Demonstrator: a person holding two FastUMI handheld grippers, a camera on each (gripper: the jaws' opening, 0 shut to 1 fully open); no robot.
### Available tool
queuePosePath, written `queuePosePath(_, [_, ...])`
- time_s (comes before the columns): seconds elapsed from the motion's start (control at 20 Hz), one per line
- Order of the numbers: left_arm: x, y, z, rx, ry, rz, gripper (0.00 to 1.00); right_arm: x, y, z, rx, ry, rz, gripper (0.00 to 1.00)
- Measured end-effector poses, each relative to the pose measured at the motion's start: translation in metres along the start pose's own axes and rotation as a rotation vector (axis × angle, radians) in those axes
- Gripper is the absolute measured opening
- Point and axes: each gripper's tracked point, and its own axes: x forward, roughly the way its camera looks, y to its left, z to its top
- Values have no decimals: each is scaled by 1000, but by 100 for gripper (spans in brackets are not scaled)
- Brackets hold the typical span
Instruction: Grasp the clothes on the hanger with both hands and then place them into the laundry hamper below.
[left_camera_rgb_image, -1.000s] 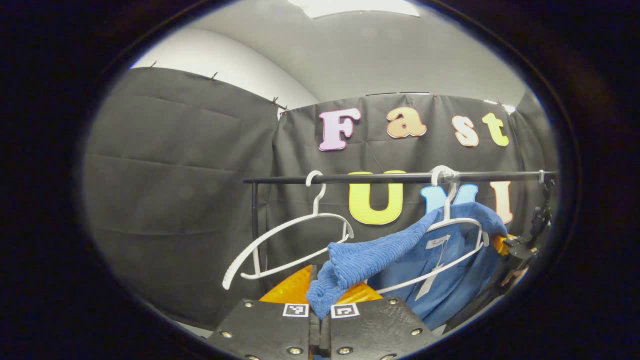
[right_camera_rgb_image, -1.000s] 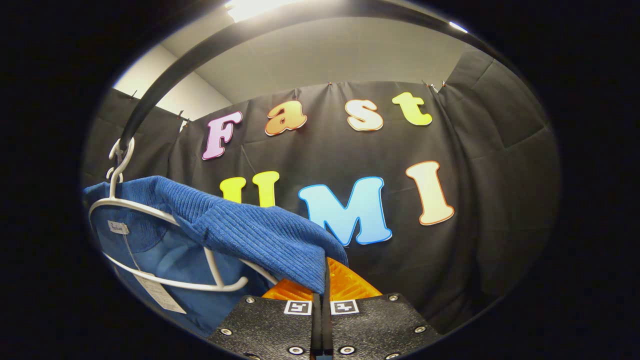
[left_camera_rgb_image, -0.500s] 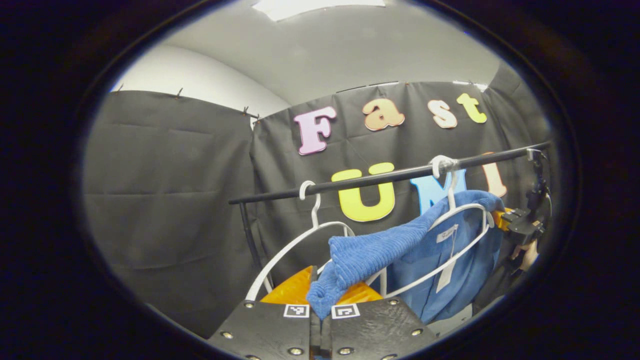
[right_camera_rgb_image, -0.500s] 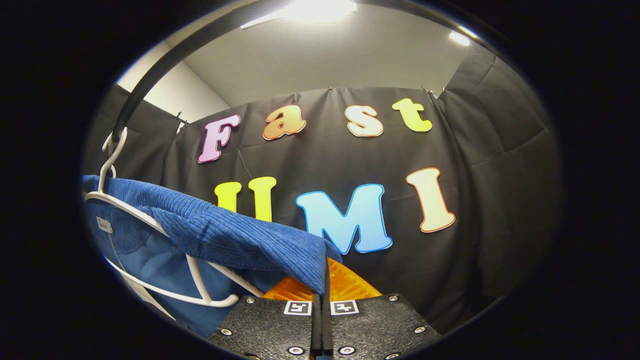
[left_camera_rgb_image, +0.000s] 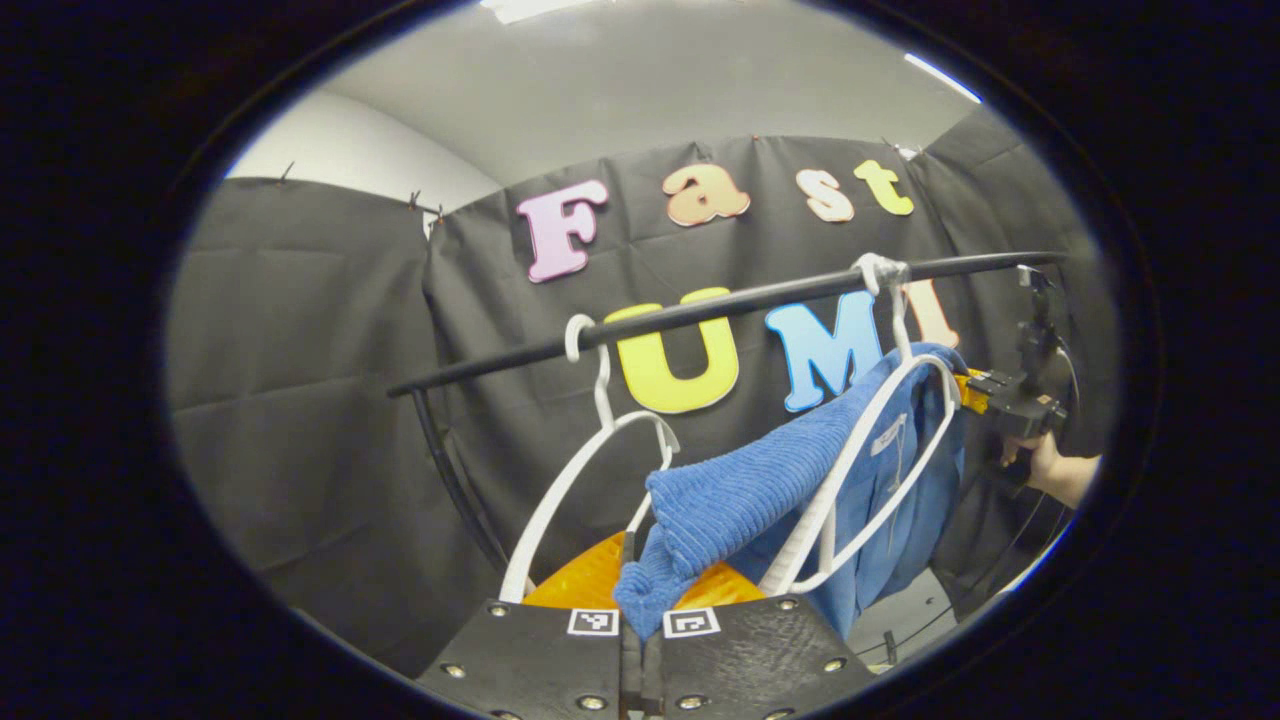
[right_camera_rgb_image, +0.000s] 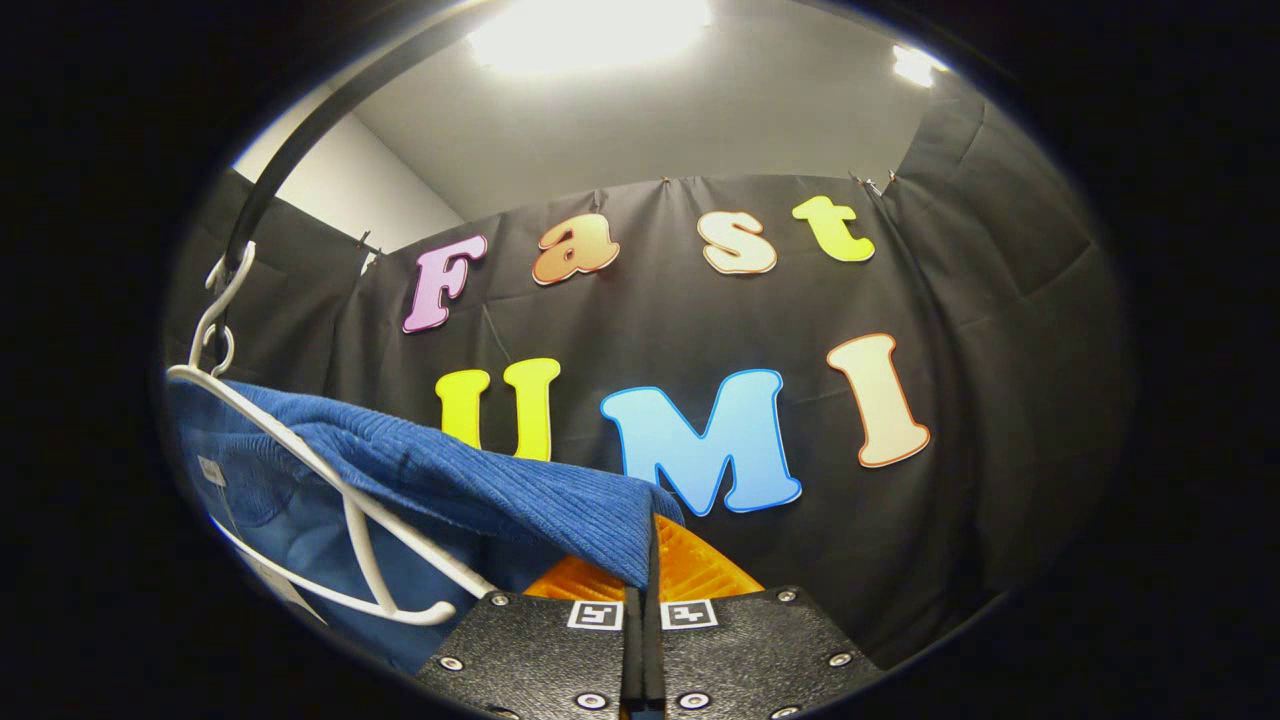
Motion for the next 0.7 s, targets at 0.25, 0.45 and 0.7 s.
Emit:
queuePosePath(0.25, [11,-5,-66,-226,91,-41,2,-4,4,-46,-13,122,34,0])
queuePosePath(0.45, [6,2,-92,-334,109,2,2,-28,10,-60,-48,153,59,0])
queuePosePath(0.7, [16,-6,-120,-380,127,24,2,-71,10,-75,-71,219,55,0])
